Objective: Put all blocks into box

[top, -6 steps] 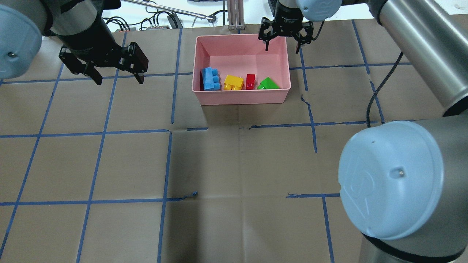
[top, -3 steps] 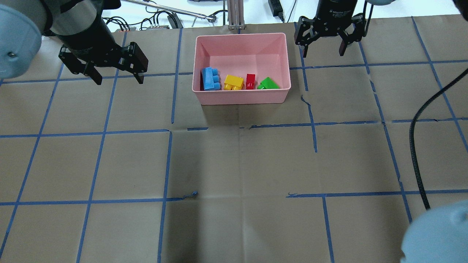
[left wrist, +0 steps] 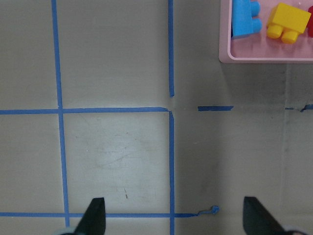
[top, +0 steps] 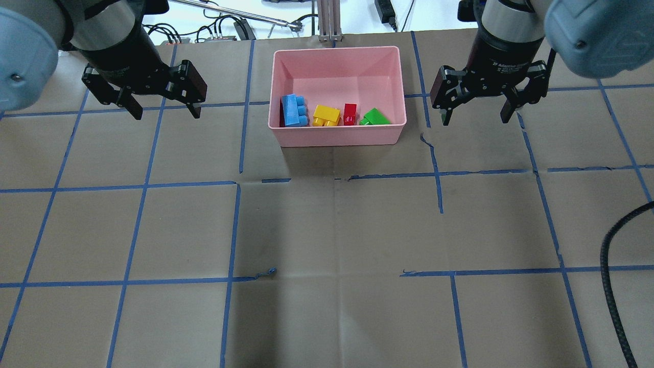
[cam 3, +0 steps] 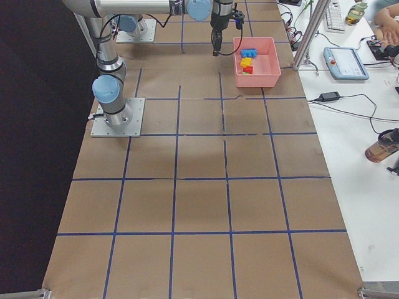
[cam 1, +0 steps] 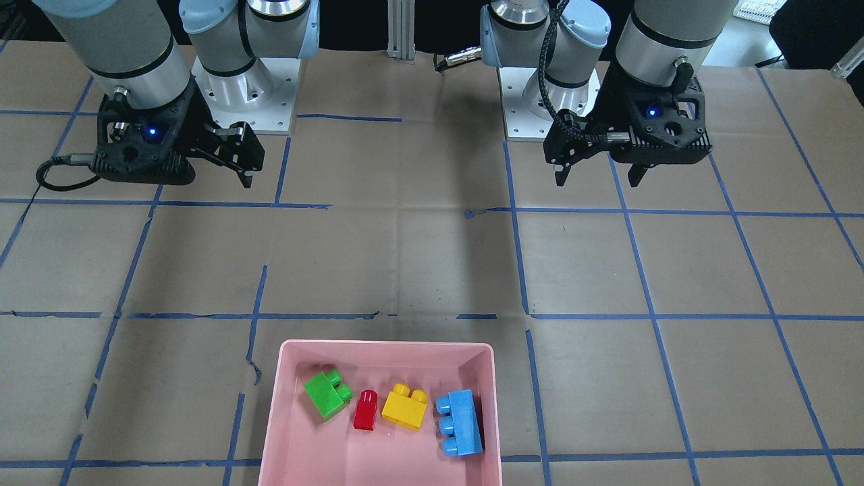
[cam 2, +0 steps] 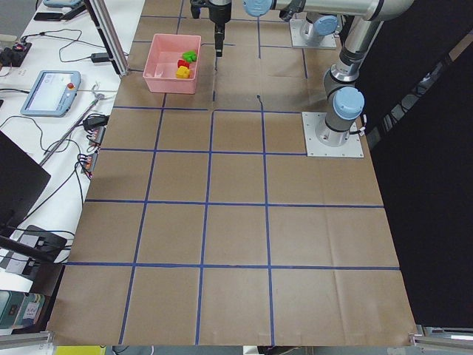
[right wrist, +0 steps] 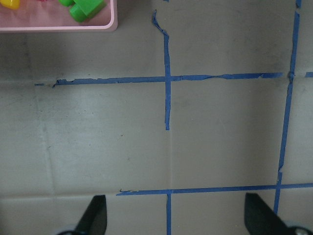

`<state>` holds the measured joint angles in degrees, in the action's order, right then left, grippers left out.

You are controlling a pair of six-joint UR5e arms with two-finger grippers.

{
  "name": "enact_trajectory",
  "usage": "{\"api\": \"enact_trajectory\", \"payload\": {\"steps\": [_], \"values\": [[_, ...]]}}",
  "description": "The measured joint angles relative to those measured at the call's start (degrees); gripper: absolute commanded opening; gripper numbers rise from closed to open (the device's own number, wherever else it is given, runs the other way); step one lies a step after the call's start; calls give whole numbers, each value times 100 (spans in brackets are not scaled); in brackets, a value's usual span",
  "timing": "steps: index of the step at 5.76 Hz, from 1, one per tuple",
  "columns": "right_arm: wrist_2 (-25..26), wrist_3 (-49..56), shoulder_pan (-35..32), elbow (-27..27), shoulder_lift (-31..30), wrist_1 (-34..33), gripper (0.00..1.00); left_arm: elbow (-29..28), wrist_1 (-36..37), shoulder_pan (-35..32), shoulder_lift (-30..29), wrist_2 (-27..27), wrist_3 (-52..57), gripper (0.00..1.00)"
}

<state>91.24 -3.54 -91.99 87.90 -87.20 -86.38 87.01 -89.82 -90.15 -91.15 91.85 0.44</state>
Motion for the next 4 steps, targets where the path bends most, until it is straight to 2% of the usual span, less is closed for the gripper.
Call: {"api": "enact_trajectory", "payload": {"steps": [4], "values": [[-8, -59, -29, 52, -138, -18, 100, -18, 0, 11, -8, 0, -4, 100]]}}
